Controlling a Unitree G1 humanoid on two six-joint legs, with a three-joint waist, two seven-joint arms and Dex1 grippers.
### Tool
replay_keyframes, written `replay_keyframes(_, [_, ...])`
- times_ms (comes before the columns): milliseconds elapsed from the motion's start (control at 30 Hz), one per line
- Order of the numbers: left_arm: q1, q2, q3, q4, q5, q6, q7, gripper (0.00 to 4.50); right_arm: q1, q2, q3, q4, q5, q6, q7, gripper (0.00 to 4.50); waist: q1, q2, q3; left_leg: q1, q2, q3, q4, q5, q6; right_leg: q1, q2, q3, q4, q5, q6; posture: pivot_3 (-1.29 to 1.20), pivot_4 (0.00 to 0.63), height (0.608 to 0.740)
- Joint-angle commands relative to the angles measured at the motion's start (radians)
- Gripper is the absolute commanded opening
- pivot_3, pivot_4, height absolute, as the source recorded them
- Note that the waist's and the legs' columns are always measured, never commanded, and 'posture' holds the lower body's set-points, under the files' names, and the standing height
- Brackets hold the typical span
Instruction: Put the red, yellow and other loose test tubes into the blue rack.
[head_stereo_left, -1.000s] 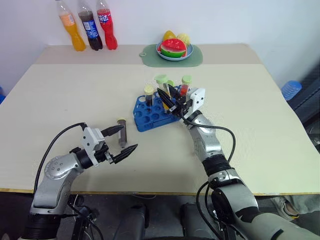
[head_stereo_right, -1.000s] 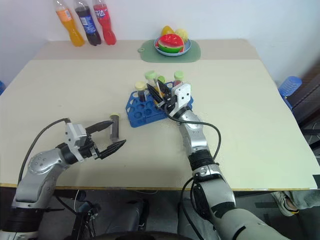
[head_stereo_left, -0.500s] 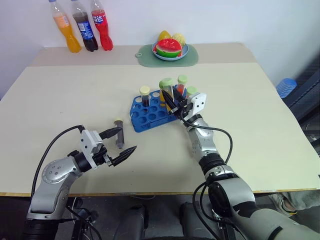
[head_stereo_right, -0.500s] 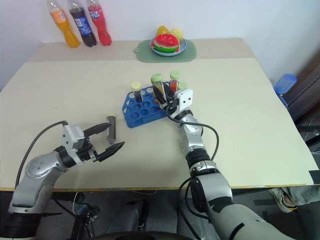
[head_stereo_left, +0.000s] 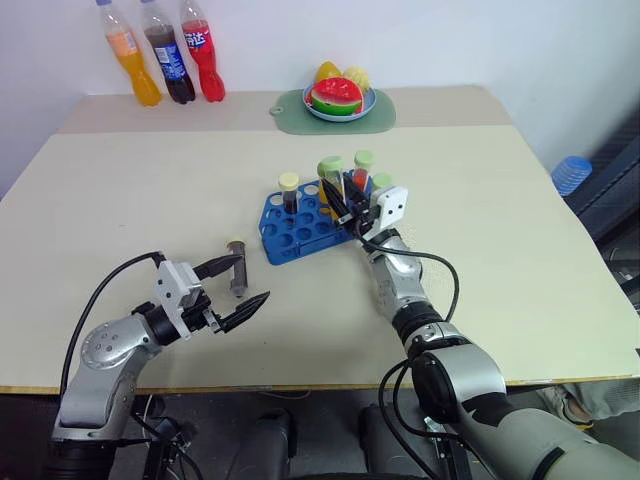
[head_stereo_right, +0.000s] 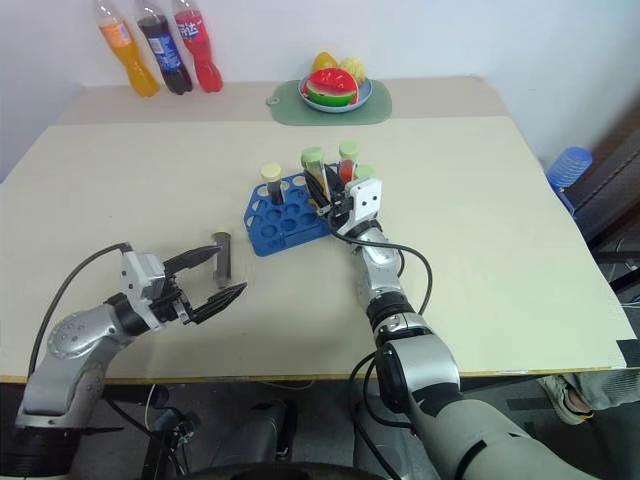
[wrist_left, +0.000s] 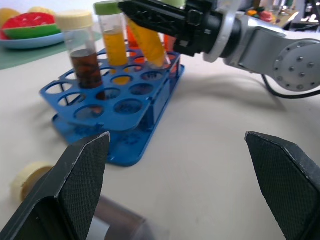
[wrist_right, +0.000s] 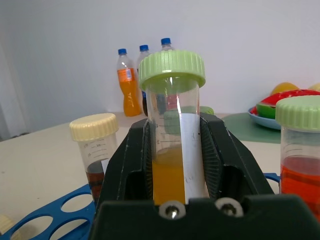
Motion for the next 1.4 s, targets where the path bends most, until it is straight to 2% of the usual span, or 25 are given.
replay_keyframes(33, [0.005, -0.006, 0.015, -0.011, -0.005, -0.025, 0.000, 4.50, 0.022, 0.008, -0.001, 0.031, -0.005, -0.009, 0.031, 0.87, 0.000, 0.000, 0.000, 0.000, 0.000, 0.000, 0.000, 0.000, 0.000, 0.000, 0.000, 0.000, 0.000, 0.000, 0.000, 0.00, 0.150, 0.740])
replay_keyframes(400, [-0.004, -0.015, 0.010, -0.008, -0.002, -0.023, 0.004, 4.50, 0.056, 0.009, -0.014, 0.013, 0.007, -0.024, 0.084, 0.87, 0.001, 0.000, 0.000, 0.000, 0.000, 0.000, 0.000, 0.000, 0.000, 0.000, 0.000, 0.000, 0.000, 0.000, 0.000, 0.00, 0.150, 0.740])
replay_keyframes(633, [-0.005, -0.030, 0.004, -0.001, 0.001, -0.028, 0.001, 4.50, 0.076, -0.002, -0.003, -0.013, -0.028, -0.052, 0.074, 4.33, 0.000, 0.001, 0.000, 0.000, 0.000, 0.000, 0.000, 0.000, 0.000, 0.000, 0.000, 0.000, 0.000, 0.000, 0.000, 0.00, 0.150, 0.740])
replay_keyframes(667, [-0.005, -0.031, 0.003, 0.001, 0.001, -0.028, 0.000, 4.50, 0.078, -0.003, -0.002, -0.017, -0.030, -0.054, 0.073, 4.48, 0.000, 0.001, 0.000, 0.000, 0.000, 0.000, 0.000, 0.000, 0.000, 0.000, 0.000, 0.000, 0.000, 0.000, 0.000, 0.00, 0.150, 0.740])
replay_keyframes(900, [-0.023, -0.040, 0.007, -0.004, -0.012, -0.006, 0.012, 4.50, 0.103, -0.032, 0.016, -0.078, -0.045, -0.057, 0.088, 4.48, 0.002, 0.001, 0.001, 0.000, 0.000, 0.000, 0.000, 0.000, 0.000, 0.000, 0.000, 0.000, 0.000, 0.000, 0.000, 0.00, 0.150, 0.740])
replay_keyframes(1033, [-0.031, -0.075, 0.049, -0.058, -0.087, 0.060, 0.086, 4.50, 0.164, -0.074, 0.050, -0.189, -0.057, 0.000, 0.113, 4.48, 0.003, 0.001, 0.000, 0.000, 0.000, 0.000, 0.000, 0.000, 0.000, 0.000, 0.000, 0.000, 0.000, 0.000, 0.000, 0.00, 0.150, 0.740])
replay_keyframes(1200, [-0.017, -0.107, 0.145, -0.245, -0.188, 0.298, 0.379, 4.50, 0.333, -0.199, 0.101, -0.477, -0.043, 0.183, 0.187, 4.48, 0.005, 0.001, 0.000, -0.001, 0.000, -0.001, 0.000, 0.000, 0.000, 0.000, -0.001, 0.000, 0.000, 0.000, 0.000, 0.00, 0.150, 0.740])
replay_keyframes(1333, [-0.042, -0.115, 0.211, -0.387, -0.388, 0.563, 0.650, 4.50, 0.467, -0.353, 0.095, -0.674, -0.017, 0.309, 0.254, 4.48, 0.009, 0.001, 0.000, -0.001, -0.001, -0.001, 0.001, 0.000, 0.000, 0.001, -0.001, 0.000, 0.000, 0.000, 0.000, 0.00, 0.150, 0.740])
replay_keyframes(1400, [-0.079, -0.119, 0.235, -0.409, -0.474, 0.658, 0.777, 4.50, 0.500, -0.396, 0.089, -0.732, 0.004, 0.357, 0.270, 4.48, 0.012, 0.001, 0.000, 0.000, -0.001, -0.001, 0.002, 0.000, 0.000, 0.002, -0.001, 0.000, -0.001, 0.000, 0.000, 0.00, 0.150, 0.740])
